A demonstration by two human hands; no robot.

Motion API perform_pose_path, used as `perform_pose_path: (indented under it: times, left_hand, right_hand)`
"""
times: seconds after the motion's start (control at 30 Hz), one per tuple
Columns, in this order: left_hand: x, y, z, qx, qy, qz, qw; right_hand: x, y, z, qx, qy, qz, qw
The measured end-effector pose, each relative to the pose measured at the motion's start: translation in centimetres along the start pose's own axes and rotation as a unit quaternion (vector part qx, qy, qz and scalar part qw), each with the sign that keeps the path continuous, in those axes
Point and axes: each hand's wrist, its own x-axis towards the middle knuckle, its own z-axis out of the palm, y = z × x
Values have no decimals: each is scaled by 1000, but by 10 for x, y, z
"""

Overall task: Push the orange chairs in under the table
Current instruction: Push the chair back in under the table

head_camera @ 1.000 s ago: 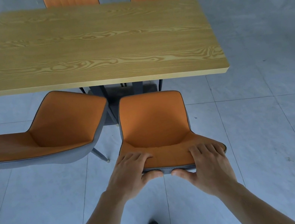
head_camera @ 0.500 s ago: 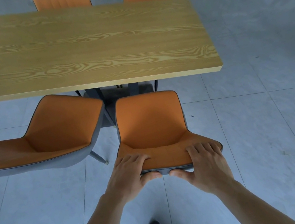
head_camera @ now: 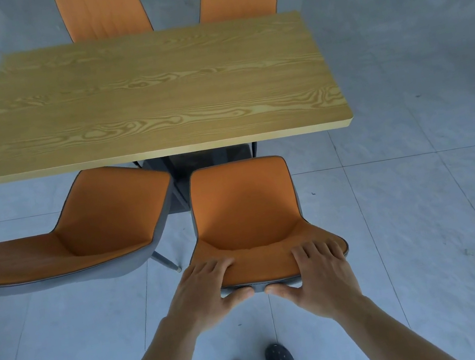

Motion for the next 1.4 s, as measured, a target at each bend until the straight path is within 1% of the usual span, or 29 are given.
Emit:
perform_pose_path:
  times: [0.1,0.17,0.23,0.33,0.5,0.63,0.73,0.8,0.9,1.03,1.1,1.2,1.33,1.4]
  left_hand:
    - [-8,-4,-16,-22,15,-2,1000]
    - [-14,-21,-31,-34,31,-9,999]
    - [-20,-49,-49,-33,58,-15,998]
    - [-29,-106,-76,-22,91,-25,995]
    - [-55,-219,-124,-8,123,-18,992]
    - [-87,-318,-167,-1,118,-15,993]
    - [-107,-386,-200,0,112,-31,993]
    - [-115,-424,-217,3,109,-38,993]
    - [-120,-470,-233,20,97,-26,995]
    - [-114,-510,-236,57,54,12,997]
    - [-108,-520,-234,70,43,28,996]
    - [-101,-526,-232,75,57,34,995]
    - [-103,-521,-227,68,95,36,993]
    - [-102,-513,-226,70,102,34,992]
  right_hand:
    - [0,-2,-8,27,-1,1,1000]
    - [4,-11,-16,51,-3,9,999]
    - [14,-31,-27,54,-16,9,998]
    - [33,-80,-40,53,-12,-4,999]
    - [67,-202,-51,68,-14,-30,997]
    - [85,-324,-51,107,-17,-30,994]
    - [95,-410,-50,135,-30,-45,989]
    - [104,-457,-49,142,-33,-60,987]
    - [116,-507,-45,139,-47,-68,987]
    - [121,-543,-32,131,-64,-44,988]
    - [123,-549,-27,137,-50,-26,989]
    - [126,-550,-24,149,-35,-18,988]
    - [125,-546,-24,146,-33,-29,988]
    - [126,-539,-26,148,-38,-30,988]
